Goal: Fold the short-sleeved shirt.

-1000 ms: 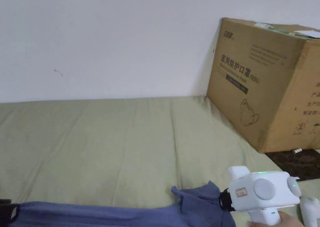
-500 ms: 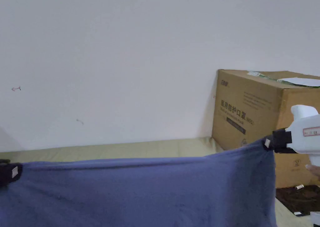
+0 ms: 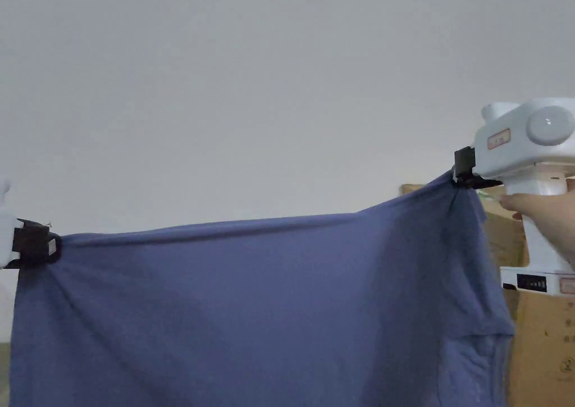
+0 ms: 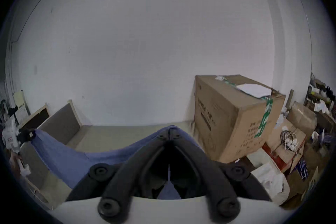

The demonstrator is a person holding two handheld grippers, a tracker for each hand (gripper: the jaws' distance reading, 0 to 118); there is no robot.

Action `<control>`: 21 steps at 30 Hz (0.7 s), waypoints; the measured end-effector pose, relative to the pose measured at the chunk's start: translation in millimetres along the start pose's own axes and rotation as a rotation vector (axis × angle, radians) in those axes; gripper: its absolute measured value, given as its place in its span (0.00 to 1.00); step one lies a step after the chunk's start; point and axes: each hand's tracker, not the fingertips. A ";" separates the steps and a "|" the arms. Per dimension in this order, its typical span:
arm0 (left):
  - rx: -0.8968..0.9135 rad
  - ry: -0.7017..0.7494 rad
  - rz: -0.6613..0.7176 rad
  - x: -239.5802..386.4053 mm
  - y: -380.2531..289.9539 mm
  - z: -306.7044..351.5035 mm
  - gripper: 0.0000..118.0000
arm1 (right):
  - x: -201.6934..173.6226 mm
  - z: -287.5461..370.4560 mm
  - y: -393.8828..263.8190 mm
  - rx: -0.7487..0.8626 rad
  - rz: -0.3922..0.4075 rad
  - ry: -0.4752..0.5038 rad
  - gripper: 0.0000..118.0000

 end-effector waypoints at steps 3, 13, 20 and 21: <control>0.028 0.002 0.020 -0.5 9.4 -27.2 0.06 | -8.3 -26.7 30.4 0.041 0.013 -0.026 0.00; 0.194 0.014 0.074 -1.6 41.0 -117.6 0.06 | -35.5 -79.8 80.7 0.219 0.106 -0.137 0.00; 0.154 0.029 0.076 2.5 -7.7 -172.7 0.06 | -30.6 -127.4 0.4 0.169 0.076 -0.144 0.00; 0.104 0.020 0.102 2.3 -28.2 -179.9 0.06 | -25.6 -137.8 -26.5 0.120 0.068 -0.136 0.00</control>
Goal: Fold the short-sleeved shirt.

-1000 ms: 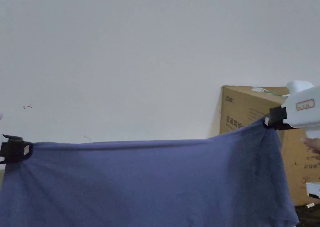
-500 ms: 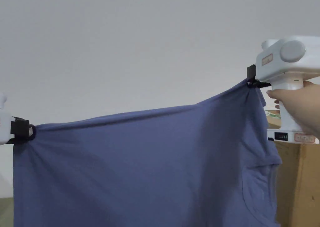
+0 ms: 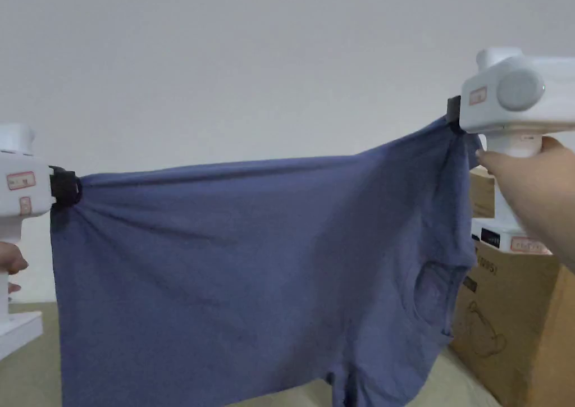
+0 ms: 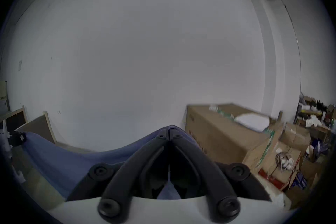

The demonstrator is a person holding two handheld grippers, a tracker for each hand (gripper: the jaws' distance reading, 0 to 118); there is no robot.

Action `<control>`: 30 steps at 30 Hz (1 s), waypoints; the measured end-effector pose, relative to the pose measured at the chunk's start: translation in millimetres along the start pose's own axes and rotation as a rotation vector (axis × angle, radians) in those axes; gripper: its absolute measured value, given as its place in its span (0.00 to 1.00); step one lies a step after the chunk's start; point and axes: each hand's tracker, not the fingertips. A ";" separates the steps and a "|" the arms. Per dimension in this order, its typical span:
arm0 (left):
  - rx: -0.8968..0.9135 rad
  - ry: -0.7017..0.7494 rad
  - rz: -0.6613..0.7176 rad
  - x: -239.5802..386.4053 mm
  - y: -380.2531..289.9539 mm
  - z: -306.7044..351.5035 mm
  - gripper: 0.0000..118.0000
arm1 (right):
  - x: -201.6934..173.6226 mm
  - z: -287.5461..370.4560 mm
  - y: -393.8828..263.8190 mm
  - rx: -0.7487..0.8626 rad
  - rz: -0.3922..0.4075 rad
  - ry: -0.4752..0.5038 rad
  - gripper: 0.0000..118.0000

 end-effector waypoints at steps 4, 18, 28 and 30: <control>-0.166 -0.029 0.116 -13.9 -99.3 2.7 0.06 | 10.4 -6.5 -133.5 -0.226 -0.015 0.064 0.00; -0.788 -0.076 0.042 -58.4 -388.6 193.9 0.06 | 118.7 198.6 -498.7 -0.970 0.077 0.181 0.00; -0.803 -0.104 -0.011 -59.4 -404.9 280.5 0.06 | 125.7 300.1 -494.6 -0.970 0.066 0.219 0.00; -0.800 -0.108 -0.017 -56.5 -403.3 288.1 0.06 | 123.7 304.3 -493.1 -1.002 0.124 0.212 0.00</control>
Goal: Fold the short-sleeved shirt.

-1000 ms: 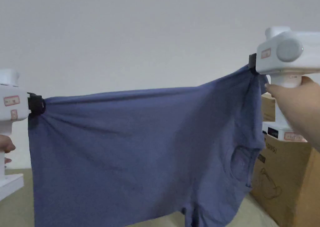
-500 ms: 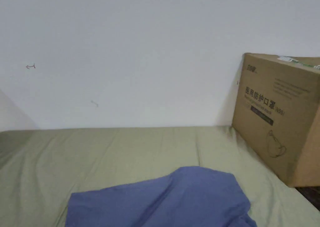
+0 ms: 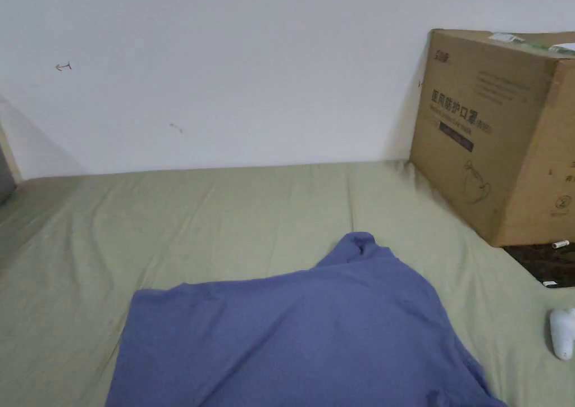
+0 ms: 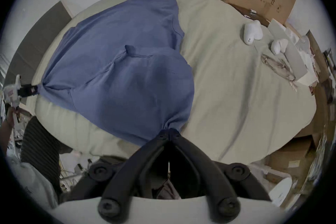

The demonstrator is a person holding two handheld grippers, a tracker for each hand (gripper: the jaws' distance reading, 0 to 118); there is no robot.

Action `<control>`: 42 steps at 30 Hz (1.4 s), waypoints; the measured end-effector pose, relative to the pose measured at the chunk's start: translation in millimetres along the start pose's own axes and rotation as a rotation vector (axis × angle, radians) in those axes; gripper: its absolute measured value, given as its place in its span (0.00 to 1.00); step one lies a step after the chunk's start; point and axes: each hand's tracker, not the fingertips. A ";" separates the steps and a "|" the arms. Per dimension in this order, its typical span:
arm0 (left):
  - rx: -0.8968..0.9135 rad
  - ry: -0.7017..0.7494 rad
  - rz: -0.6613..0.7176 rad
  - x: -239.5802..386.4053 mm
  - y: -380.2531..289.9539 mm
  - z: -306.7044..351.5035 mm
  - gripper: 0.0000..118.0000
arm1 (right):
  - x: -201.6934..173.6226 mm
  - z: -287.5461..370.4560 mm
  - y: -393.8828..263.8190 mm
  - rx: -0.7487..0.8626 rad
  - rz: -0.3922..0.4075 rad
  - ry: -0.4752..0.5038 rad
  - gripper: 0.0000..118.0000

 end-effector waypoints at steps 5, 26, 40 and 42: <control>0.005 0.020 -0.042 5.9 -1.7 4.1 0.06 | -0.5 0.8 -2.1 -0.033 -0.040 0.006 0.00; 0.484 -0.078 0.125 55.9 10.2 142.3 0.00 | -86.2 135.0 35.6 0.614 -0.195 0.138 0.00; -0.002 0.054 0.245 13.2 37.1 41.0 0.66 | -89.2 114.0 41.0 0.502 -0.184 0.190 0.00; -0.075 0.057 0.260 6.5 33.9 19.7 1.00 | -90.1 111.2 36.4 0.483 -0.181 0.188 0.00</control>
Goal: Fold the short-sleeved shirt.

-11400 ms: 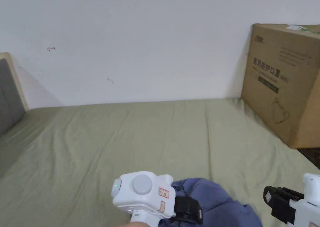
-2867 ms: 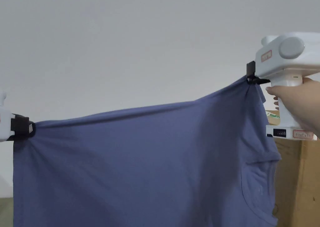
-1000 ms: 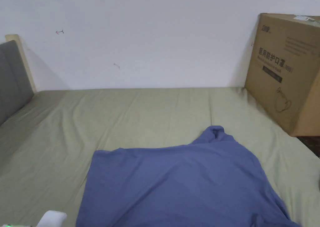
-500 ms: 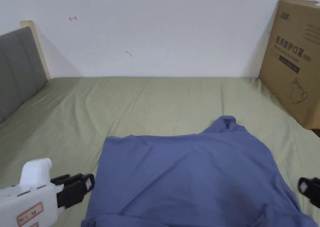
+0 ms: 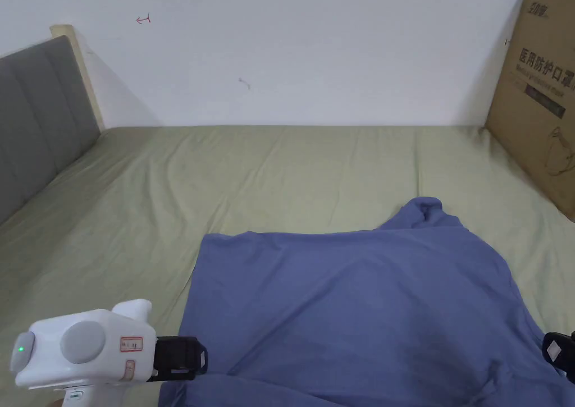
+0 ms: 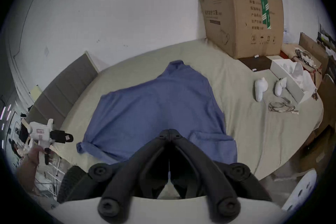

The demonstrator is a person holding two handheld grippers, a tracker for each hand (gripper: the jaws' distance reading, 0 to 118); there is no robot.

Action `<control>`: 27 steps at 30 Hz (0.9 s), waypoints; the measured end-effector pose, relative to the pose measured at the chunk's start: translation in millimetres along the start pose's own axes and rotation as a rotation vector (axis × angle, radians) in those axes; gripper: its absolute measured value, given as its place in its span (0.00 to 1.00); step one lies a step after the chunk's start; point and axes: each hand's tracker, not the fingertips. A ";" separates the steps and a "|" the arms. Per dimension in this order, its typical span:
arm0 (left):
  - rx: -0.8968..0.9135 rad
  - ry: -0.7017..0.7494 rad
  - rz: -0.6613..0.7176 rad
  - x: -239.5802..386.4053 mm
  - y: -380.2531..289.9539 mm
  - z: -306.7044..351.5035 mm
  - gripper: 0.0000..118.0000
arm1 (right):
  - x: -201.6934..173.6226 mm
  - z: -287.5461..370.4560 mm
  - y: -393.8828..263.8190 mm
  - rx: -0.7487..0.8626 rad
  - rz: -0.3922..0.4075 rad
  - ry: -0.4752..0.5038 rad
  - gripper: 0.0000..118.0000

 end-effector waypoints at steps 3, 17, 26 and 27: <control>-0.022 0.033 -0.003 -1.6 3.4 -17.9 0.98 | 0.9 0.1 -5.0 -0.023 -0.007 -0.006 0.00; 0.249 -0.066 -0.187 31.7 -35.0 51.2 0.05 | 27.9 -0.8 -6.5 -0.072 -0.031 -0.055 0.00; 0.290 -0.029 -0.211 29.6 -50.8 53.8 0.05 | 90.4 -52.6 -38.1 -0.370 0.027 -0.160 0.98; 0.278 -0.026 -0.212 30.1 -50.8 51.6 0.05 | 98.0 -60.8 -43.4 -0.411 0.026 -0.176 0.98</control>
